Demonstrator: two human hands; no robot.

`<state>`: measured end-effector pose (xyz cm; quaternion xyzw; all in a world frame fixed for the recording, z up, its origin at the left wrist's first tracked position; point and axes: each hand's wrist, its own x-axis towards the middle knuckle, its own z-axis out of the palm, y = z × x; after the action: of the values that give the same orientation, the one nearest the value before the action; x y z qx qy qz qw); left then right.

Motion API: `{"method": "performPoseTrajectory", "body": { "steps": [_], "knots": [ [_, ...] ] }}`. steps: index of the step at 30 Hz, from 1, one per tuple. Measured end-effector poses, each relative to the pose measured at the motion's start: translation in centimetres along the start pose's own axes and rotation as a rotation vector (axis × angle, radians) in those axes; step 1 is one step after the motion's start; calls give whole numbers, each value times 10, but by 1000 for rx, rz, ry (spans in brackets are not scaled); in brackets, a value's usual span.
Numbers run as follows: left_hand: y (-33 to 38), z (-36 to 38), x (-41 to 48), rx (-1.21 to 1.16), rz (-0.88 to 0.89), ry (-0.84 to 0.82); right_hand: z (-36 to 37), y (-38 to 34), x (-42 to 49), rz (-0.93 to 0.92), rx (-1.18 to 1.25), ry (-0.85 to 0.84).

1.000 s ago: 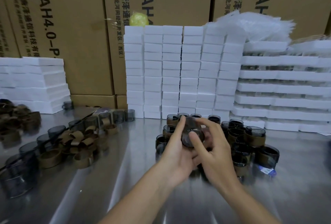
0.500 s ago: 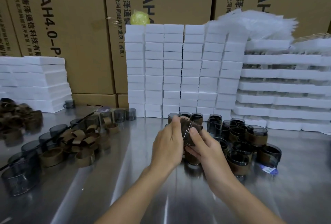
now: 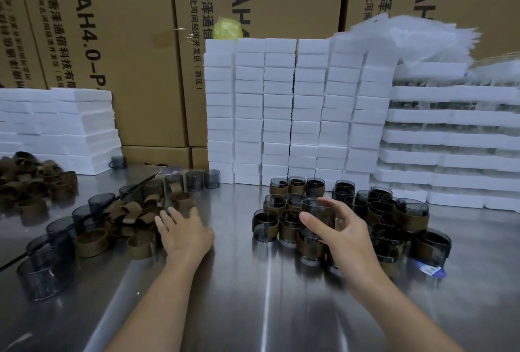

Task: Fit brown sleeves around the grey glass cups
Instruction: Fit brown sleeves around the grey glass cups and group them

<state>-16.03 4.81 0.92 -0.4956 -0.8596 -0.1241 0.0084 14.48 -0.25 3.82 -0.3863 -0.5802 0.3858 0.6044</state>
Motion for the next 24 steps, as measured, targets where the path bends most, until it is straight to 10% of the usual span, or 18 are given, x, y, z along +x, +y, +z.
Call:
{"method": "performPoseTrajectory", "body": {
  "steps": [17, 24],
  "knots": [
    [32, 3, -7, -532, 238, 268, -8, -6, 3, -13, -128, 213],
    [33, 18, -4, -521, 278, 13, -8, -7, 5, -6, -109, 218]
  ]
}}
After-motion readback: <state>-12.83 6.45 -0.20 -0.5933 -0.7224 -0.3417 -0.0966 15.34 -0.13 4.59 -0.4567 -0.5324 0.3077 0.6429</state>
